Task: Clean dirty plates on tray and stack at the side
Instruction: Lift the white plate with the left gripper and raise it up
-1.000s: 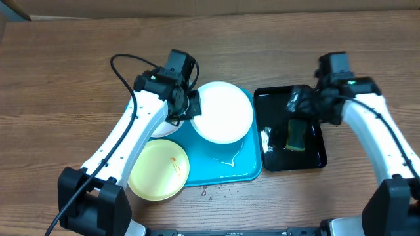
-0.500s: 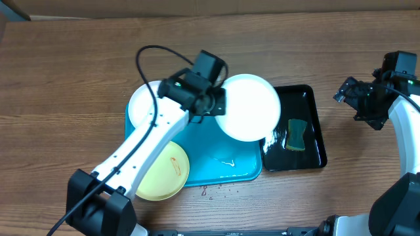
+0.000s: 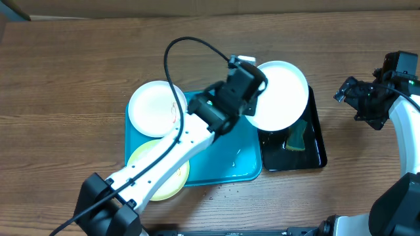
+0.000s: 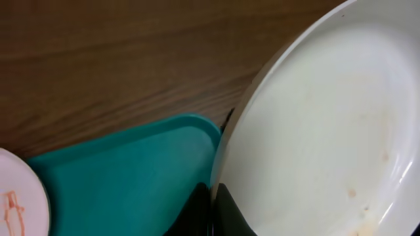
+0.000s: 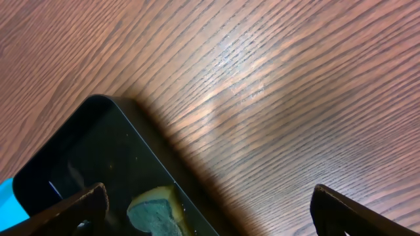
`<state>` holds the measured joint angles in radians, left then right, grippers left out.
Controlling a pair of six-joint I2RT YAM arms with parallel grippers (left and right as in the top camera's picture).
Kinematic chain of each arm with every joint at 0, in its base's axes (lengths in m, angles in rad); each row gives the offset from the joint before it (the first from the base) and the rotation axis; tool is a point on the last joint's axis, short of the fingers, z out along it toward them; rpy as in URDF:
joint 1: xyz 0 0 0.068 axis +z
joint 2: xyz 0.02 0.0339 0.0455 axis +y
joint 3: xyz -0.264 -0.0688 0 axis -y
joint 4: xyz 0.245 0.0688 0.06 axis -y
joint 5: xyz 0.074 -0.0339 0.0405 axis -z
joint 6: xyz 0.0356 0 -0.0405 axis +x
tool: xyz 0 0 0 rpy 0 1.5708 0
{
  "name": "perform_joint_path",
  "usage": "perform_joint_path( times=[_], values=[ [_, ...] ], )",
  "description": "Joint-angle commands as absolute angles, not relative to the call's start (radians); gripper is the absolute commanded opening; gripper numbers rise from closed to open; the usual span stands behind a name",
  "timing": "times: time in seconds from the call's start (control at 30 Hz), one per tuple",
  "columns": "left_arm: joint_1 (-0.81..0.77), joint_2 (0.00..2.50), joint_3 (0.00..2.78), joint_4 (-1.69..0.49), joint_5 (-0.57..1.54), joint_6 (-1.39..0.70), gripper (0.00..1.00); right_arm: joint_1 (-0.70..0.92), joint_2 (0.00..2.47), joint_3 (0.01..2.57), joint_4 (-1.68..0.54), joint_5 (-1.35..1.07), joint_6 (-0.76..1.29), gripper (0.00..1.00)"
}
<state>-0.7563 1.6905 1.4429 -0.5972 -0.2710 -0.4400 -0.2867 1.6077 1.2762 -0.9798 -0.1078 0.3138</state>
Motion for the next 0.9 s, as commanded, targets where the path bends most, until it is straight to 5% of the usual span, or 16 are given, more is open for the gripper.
perform_joint_path(
  times=[0.0, 0.87],
  values=[
    [-0.805, 1.667, 1.470, -0.566, -0.453, -0.379, 0.04, -0.288, 1.592, 1.297, -0.975, -0.114, 0.317, 1.00],
    [-1.094, 1.680, 1.469, -0.241, -1.013, 0.220, 0.04, -0.288, 1.592, 1.297, -0.971, -0.114, 0.317, 1.00]
  ],
)
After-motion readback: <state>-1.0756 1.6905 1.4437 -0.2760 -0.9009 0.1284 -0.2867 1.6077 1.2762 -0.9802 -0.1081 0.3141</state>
